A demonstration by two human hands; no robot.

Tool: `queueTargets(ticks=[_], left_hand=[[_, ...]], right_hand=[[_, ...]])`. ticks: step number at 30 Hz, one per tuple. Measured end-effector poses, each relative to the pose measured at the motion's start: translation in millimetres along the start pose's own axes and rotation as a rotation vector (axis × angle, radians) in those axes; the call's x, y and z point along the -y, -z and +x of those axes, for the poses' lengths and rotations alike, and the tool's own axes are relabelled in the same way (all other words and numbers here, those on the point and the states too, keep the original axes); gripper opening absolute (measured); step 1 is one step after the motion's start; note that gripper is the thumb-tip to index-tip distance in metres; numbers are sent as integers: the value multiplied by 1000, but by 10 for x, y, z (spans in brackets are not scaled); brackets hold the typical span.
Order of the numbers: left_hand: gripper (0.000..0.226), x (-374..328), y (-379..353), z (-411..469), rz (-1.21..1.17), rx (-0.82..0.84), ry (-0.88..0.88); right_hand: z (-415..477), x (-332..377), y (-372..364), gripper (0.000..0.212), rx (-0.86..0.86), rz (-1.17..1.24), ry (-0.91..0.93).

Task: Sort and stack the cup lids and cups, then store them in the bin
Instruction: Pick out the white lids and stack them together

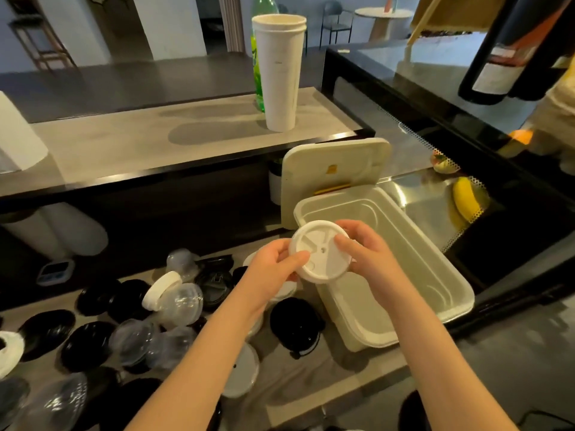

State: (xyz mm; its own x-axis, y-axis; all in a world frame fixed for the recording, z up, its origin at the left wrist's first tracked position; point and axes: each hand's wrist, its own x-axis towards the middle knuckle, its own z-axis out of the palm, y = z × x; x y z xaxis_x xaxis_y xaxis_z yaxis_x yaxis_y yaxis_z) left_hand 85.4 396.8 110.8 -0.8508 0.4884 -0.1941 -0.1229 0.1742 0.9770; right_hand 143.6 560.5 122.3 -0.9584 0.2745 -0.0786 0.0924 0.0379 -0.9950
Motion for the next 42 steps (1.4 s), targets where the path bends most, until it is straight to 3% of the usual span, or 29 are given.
queueTargets(ticks=[3,7,12,16,19,25,32,38,42], left_hand=[[32,-85,-130,244,66,-47,15],[52,-80,-207,589,431,-153,-4],[77,141,-204,747,896,45,-57],[83,242,-172,790,1094,72,-34],[83,247,-150,816,1218,56,-57],[82,263,-154,842,1301,58,-82],[81,226,-164,800,1297,56,-75],[92,160,-93,793,1215,133,-45],[101,68,-34,791,1234,200,-26]], right_hand=[[232,-25,219,19,-20,74,-63],[764,-274,401,15,-239,94,-192],[1341,-917,476,31,-256,-67,-519],[1613,-1558,562,36,-180,-267,-576],[1495,-1513,439,28,-124,-420,-525],[1390,-1423,338,42,12,-961,-438],[1421,-1287,336,52,75,-1004,-277],[1353,-1205,302,51,403,-1403,-169],[1308,-1213,188,51,365,-1471,-118]])
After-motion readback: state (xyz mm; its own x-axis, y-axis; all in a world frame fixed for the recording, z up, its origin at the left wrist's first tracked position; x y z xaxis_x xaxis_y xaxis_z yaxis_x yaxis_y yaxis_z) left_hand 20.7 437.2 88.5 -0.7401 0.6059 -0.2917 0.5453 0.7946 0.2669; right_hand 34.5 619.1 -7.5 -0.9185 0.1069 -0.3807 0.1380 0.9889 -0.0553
